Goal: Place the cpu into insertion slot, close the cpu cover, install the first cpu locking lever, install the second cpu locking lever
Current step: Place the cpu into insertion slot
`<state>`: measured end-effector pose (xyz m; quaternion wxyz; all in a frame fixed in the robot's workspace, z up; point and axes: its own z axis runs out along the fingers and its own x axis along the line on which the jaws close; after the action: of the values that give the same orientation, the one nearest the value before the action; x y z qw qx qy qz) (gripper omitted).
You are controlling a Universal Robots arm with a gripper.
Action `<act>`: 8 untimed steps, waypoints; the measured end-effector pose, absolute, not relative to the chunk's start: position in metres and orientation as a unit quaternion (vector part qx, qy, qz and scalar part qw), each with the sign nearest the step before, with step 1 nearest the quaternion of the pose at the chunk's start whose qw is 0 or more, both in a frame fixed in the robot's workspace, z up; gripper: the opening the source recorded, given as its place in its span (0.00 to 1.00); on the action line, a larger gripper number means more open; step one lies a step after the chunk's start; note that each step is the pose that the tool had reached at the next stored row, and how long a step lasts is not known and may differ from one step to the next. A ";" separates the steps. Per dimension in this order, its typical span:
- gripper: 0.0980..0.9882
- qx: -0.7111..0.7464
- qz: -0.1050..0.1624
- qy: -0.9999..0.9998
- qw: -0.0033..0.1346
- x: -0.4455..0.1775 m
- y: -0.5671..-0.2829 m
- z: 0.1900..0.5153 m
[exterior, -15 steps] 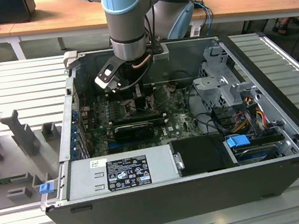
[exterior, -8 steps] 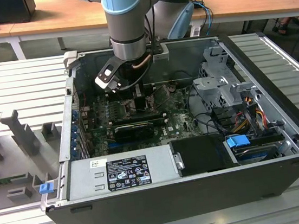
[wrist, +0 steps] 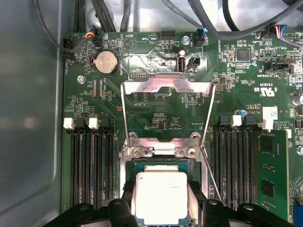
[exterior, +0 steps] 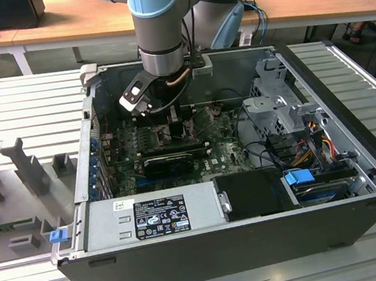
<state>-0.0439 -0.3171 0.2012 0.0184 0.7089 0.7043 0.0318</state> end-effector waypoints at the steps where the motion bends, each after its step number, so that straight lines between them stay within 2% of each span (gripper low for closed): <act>1: 0.48 0.709 0.031 0.704 0.019 -0.044 -0.317 0.201; 8: 0.48 0.710 0.028 0.703 0.023 -0.044 -0.317 0.201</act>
<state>-0.0439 -0.3171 0.2012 0.0226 0.7099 0.7034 0.0278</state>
